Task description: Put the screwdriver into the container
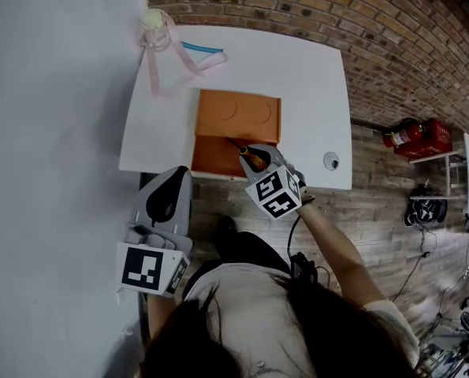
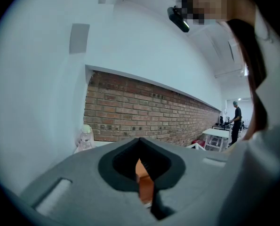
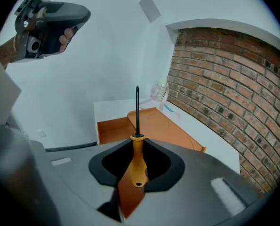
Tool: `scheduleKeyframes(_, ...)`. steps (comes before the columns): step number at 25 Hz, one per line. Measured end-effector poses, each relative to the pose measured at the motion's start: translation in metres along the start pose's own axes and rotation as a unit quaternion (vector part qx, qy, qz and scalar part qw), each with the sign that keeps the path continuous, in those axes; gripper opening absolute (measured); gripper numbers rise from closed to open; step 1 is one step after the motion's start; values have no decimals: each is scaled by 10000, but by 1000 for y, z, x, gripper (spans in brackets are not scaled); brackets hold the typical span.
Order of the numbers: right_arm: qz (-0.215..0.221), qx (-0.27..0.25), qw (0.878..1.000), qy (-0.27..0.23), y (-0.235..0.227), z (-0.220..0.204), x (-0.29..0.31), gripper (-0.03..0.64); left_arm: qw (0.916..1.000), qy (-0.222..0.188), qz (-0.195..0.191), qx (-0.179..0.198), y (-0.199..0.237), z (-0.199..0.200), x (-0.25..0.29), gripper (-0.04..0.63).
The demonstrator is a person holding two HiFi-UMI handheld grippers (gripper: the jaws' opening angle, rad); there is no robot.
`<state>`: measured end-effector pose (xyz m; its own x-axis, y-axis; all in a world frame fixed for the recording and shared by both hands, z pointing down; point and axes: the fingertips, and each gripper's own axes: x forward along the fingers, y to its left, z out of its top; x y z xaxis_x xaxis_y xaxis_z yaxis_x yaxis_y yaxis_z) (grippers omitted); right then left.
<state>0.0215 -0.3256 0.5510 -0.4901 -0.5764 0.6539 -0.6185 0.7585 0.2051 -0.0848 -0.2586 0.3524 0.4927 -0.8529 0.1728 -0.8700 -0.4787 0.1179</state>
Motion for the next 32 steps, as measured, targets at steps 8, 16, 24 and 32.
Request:
scheduleKeyframes(8,375,-161,9983,405,5,-14,25,77,9999,114,50,-70,3,-6,4,0)
scheduleKeyframes(16,681,-331,9946,711,13,-24,45,77,9996,225,81,-130,4,-14,7,0)
scheduleKeyframes(24,911,-568,9886,1056,22,-35,65,77,9992,281,205,-196,12,-20,3,0)
scheduleKeyframes(32,992,-674,9854,1208,27,-43,77,77,9987,360,273,-231,14,-28,-3,0)
